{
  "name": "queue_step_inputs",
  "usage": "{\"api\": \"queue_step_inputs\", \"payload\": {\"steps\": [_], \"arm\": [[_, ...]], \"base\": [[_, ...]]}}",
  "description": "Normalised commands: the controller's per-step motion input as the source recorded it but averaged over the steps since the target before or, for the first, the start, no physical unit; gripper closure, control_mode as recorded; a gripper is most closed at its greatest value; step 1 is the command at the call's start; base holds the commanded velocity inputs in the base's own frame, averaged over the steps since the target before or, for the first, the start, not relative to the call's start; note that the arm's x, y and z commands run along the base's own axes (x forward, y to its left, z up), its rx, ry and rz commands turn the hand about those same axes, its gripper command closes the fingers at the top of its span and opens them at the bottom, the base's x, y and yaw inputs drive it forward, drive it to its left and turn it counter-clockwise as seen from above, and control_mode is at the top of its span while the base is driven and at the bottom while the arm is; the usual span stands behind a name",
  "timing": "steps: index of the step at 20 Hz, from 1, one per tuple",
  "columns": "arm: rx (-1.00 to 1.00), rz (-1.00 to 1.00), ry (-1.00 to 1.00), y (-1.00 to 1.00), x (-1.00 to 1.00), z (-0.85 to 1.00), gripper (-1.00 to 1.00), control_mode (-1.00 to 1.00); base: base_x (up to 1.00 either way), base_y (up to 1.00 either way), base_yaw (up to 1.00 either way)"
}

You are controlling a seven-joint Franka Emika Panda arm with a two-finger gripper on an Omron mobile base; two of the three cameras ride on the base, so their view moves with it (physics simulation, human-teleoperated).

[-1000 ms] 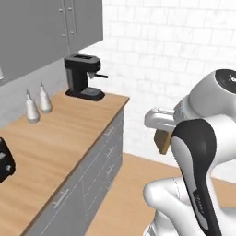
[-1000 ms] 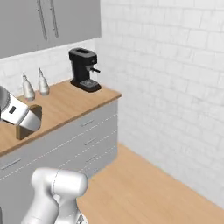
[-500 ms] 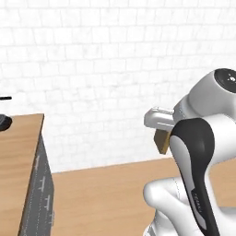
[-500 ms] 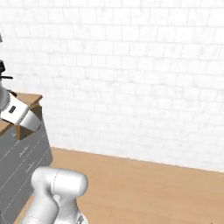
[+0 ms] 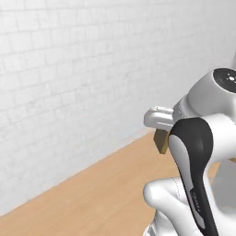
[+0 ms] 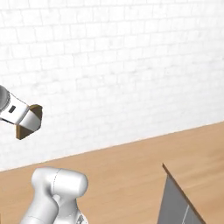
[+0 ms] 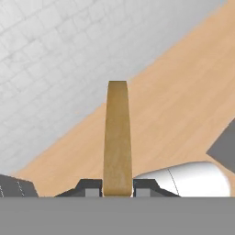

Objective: Start the toaster. Once the lever pops up, take the bread to the plate on the dining counter.

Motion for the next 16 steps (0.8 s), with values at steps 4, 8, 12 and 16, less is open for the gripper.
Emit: {"api": "queue_step_inputs", "payload": {"steps": [4, 8, 12, 16], "arm": [[0.0, 0.0, 0.0, 0.0, 0.0, 0.0, 1.0, 1.0], [0.0, 0.0, 0.0, 0.0, 0.0, 0.0, 1.0, 1.0], [0.0, 0.0, 0.0, 0.0, 0.0, 0.0, 1.0, 1.0], [0.0, 0.0, 0.0, 0.0, 0.0, 0.0, 1.0, 1.0]], "base": [[0.0, 0.16, -0.76], [0.05, 0.35, -0.71], [0.21, 0.69, -0.65], [0.38, 0.93, -0.58]]}}
